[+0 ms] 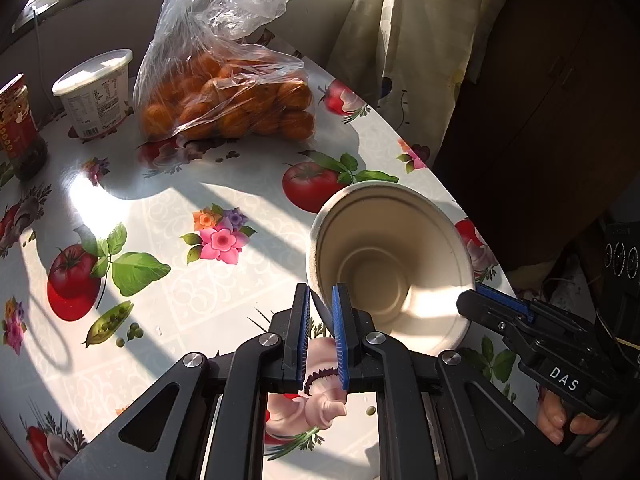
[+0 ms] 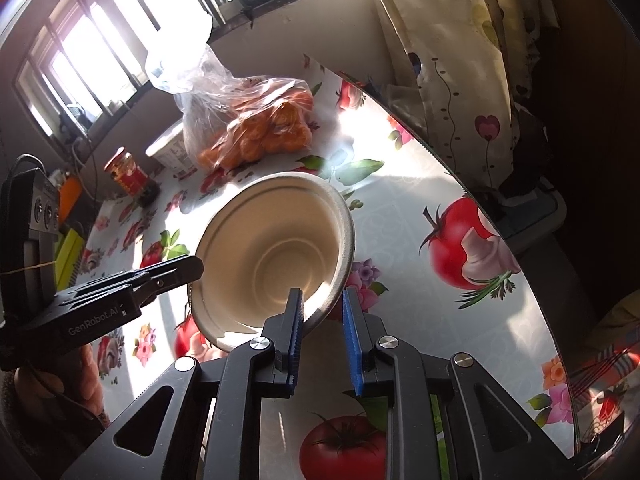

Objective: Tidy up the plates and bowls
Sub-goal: 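Close both grippers on the rim of the beige bowl, then lift the held bowl with both grippers and lower it into the nested bowls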

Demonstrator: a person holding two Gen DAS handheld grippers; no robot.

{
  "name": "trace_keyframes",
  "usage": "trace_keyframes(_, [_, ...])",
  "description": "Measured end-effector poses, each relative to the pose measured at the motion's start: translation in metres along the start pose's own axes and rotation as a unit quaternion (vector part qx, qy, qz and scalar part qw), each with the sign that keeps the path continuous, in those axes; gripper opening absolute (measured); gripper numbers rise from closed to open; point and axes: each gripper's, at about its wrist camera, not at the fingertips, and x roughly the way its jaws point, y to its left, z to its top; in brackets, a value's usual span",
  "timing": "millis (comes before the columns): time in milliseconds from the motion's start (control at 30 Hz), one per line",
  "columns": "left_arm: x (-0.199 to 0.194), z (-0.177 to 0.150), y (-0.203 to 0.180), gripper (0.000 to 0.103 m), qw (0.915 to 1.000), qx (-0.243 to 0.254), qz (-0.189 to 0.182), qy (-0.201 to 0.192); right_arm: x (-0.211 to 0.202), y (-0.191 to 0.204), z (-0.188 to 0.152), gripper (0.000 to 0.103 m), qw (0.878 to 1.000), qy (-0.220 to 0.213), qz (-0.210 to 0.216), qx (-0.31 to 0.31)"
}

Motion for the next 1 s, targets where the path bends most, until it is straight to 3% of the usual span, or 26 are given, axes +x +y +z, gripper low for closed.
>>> trace_keyframes(1000, [-0.037,-0.017,-0.011,0.012,0.9997,0.003,-0.001,-0.023,-0.033,0.011,-0.015,0.019,1.0,-0.022,0.012,-0.001])
